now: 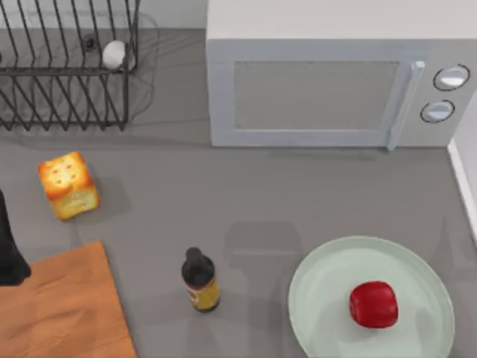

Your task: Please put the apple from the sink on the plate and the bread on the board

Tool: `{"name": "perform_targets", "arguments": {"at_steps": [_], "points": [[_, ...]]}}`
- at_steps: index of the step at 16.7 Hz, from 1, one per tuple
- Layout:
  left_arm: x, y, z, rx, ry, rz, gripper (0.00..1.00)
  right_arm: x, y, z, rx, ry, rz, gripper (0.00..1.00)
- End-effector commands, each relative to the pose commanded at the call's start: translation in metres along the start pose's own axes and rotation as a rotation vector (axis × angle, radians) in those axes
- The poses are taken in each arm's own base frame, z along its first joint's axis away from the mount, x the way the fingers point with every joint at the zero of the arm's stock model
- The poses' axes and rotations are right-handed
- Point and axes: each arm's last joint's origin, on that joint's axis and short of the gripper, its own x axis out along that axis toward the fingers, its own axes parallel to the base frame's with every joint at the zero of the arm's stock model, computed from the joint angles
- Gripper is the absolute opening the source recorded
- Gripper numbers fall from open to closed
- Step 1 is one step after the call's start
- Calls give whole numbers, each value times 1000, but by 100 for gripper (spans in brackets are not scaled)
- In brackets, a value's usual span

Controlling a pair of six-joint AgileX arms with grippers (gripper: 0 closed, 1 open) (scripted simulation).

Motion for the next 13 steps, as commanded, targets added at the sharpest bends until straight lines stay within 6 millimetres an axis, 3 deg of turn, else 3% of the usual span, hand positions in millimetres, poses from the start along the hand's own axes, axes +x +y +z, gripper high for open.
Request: {"name": "perform_targets", "arguments": {"at_steps": [3,9,13], "points": [[0,0,0,0,0,0,100,0,-5,-12,-43,-79,-42,100],[0,0,0,0,0,0,100,0,-6,-13,-46,-84,-45,100],[1,-3,19,88,70,-21,100,0,-6,-13,-46,-84,-45,100]]}}
